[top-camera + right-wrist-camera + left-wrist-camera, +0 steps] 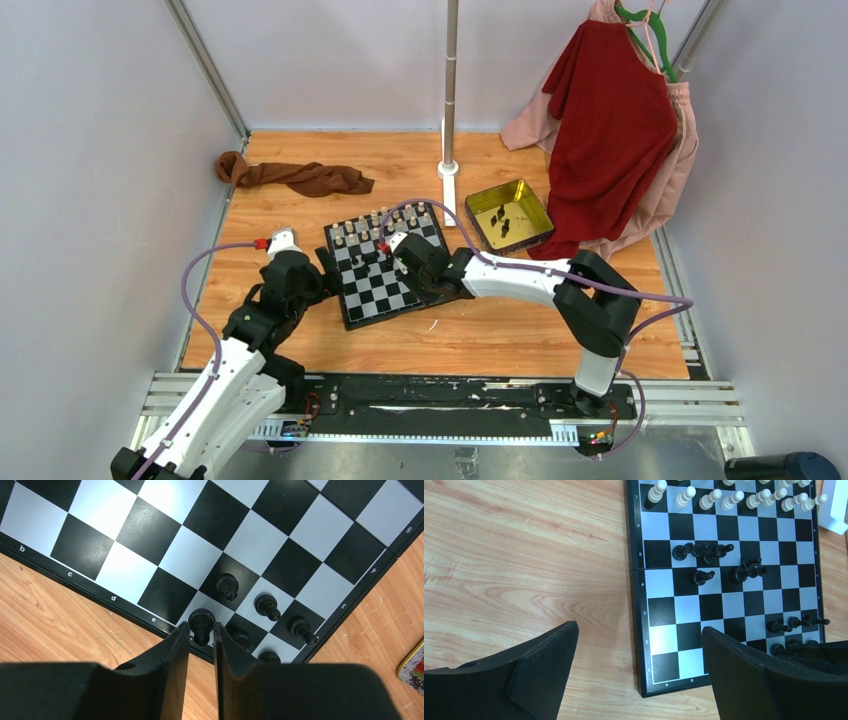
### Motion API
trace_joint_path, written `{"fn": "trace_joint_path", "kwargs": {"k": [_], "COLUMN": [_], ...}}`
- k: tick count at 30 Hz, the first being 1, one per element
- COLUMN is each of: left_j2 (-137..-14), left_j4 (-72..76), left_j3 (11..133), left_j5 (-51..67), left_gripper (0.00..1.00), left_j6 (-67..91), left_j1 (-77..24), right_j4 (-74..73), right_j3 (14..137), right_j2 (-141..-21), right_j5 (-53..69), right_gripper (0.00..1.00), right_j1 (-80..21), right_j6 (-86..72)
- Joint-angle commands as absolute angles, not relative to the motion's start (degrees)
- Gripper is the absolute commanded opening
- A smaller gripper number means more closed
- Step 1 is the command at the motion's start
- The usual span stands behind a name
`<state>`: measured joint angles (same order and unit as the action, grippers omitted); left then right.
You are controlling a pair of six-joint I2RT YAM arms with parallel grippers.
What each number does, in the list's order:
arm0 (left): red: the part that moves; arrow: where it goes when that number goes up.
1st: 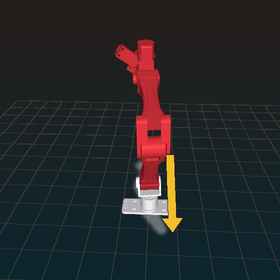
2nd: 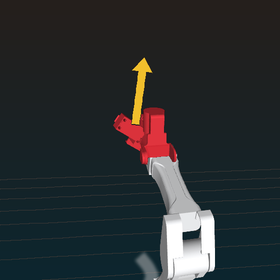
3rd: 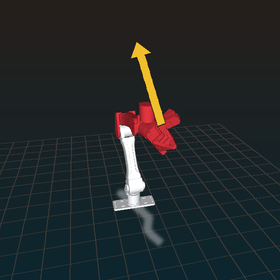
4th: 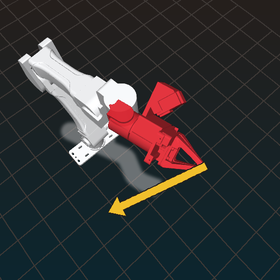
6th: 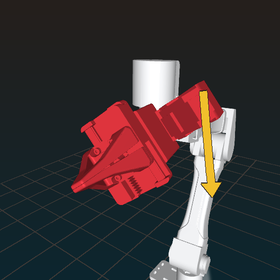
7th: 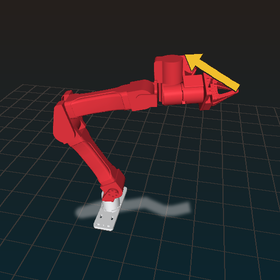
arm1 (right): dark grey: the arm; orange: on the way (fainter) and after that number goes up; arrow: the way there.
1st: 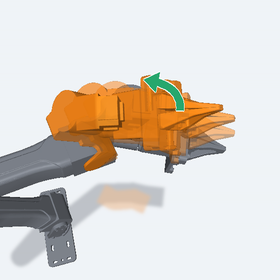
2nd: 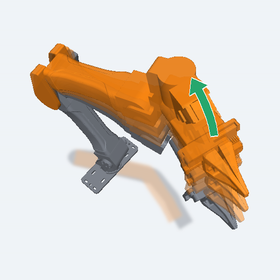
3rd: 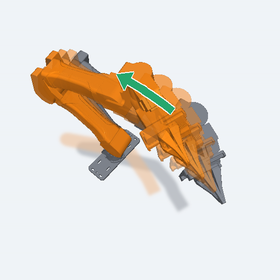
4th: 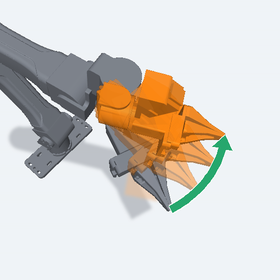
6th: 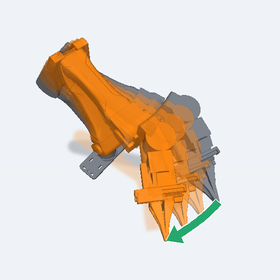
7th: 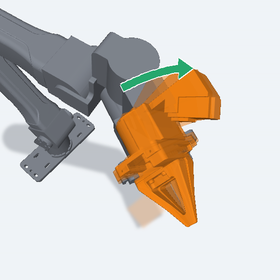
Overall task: Set up the chess pieces on the board
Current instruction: Place the chess piece on the chessboard, then pick up the chess piece from the chessboard.
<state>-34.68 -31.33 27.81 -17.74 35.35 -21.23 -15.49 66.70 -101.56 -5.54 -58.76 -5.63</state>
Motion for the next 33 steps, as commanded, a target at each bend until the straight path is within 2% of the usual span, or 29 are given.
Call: {"fn": "trace_joint_path", "kwargs": {"k": [1, 14, 33], "left_j2": [-34.6, -34.3, -34.0], "left_j4": [-30.4, -30.7, -31.4], "left_j3": [27.2, 27.2, 27.5], "left_j5": [-17.6, -18.0, -19.2], "left_gripper": [1.00, 1.00, 1.00], "left_j6": [35.0, 35.1, 35.5], "left_j1": [-21.8, -21.8, -21.8], "right_j4": [-17.3, -18.7, -22.1], "right_j3": [67.1, 67.9, 72.5], "right_j2": [-102.5, -100.2, -94.2], "right_j5": [-5.7, -6.1, -7.1], "right_gripper": [0.30, 0.34, 0.35], "right_j1": [-58.2, -58.2, -58.3], "right_j6": [-6.2, -5.1, -2.3]}}
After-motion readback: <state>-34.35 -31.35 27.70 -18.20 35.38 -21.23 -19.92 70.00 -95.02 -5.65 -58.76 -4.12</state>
